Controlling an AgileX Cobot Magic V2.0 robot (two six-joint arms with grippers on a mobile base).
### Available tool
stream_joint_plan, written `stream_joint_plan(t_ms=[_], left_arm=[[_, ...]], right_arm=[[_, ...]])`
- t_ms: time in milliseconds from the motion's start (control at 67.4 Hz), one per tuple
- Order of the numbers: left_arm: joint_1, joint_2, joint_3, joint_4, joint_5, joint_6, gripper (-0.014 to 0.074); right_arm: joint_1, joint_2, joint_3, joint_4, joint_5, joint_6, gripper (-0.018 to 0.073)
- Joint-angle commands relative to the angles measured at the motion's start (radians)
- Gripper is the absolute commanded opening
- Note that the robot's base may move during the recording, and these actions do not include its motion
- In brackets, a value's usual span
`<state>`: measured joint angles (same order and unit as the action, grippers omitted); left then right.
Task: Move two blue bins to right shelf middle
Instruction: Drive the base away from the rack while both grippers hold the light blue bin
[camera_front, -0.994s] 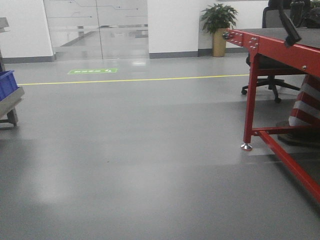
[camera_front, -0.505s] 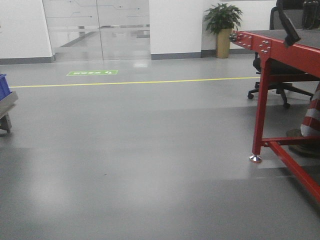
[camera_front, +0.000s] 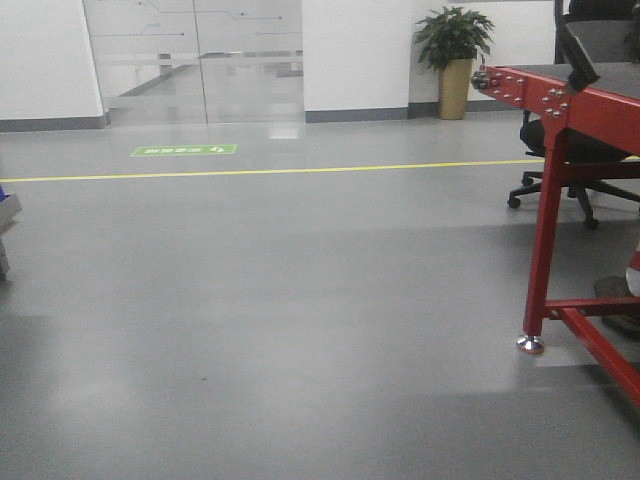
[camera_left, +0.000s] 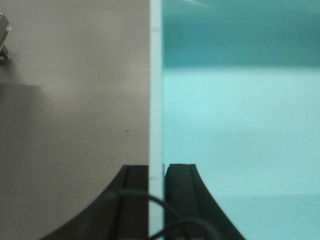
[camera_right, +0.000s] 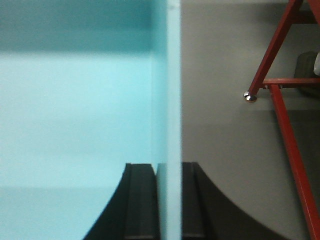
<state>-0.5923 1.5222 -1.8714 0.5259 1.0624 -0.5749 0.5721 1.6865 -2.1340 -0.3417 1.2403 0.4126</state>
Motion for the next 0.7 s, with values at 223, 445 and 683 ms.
stream_joint_plan(t_ms=[223, 445, 683], left_arm=[[-0.002, -0.023, -0.017, 0.038, -0.064, -0.006, -0.0111], [-0.002, -0.023, -0.017, 0.038, -0.064, -0.006, -0.0111], [-0.002, -0.023, -0.017, 0.038, -0.064, -0.006, -0.0111]], right_arm=[[-0.001, -0.022, -0.018, -0.055, -0.075, -0.002, -0.0167], [-0.001, -0.022, -0.018, -0.055, -0.075, -0.002, -0.0167], [-0.001, -0.022, -0.018, -0.055, -0.075, -0.002, -0.0167]])
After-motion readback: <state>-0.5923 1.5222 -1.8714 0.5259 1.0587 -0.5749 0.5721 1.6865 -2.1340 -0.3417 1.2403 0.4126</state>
